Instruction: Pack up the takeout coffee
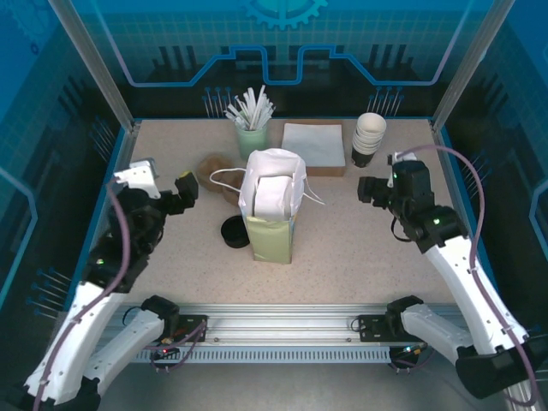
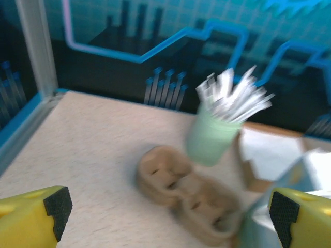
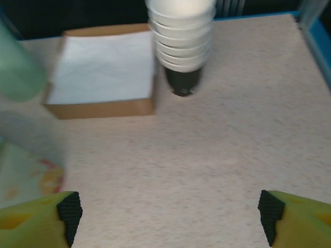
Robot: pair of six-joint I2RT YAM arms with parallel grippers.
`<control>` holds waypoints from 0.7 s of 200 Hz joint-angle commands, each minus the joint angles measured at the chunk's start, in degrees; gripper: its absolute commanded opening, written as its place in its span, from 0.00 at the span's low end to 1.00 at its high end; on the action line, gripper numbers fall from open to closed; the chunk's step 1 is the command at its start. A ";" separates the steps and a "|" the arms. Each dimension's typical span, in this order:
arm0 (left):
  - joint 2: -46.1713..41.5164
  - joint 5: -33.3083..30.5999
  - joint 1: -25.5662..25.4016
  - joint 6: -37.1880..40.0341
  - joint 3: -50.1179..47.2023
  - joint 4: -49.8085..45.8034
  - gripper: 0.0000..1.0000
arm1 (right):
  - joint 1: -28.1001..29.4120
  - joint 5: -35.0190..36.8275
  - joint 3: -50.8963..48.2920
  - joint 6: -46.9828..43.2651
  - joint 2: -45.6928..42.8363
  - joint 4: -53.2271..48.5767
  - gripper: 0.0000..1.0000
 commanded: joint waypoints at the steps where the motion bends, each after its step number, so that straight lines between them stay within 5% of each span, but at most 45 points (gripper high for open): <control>1: -0.67 -8.64 2.12 7.81 -9.80 15.34 0.99 | -4.03 1.61 -11.13 -5.44 -1.27 17.00 1.00; 52: 8.33 -1.84 11.57 7.99 -30.00 39.14 0.99 | -8.61 3.76 -27.29 -8.10 8.67 42.37 1.00; 128: 35.90 8.74 17.28 10.15 -32.90 70.15 0.99 | -10.92 -1.51 -31.03 -13.28 25.19 70.76 1.00; 140: 37.43 11.03 18.14 9.02 -29.81 65.21 0.99 | -11.34 -3.00 -30.69 -13.39 27.05 71.69 1.00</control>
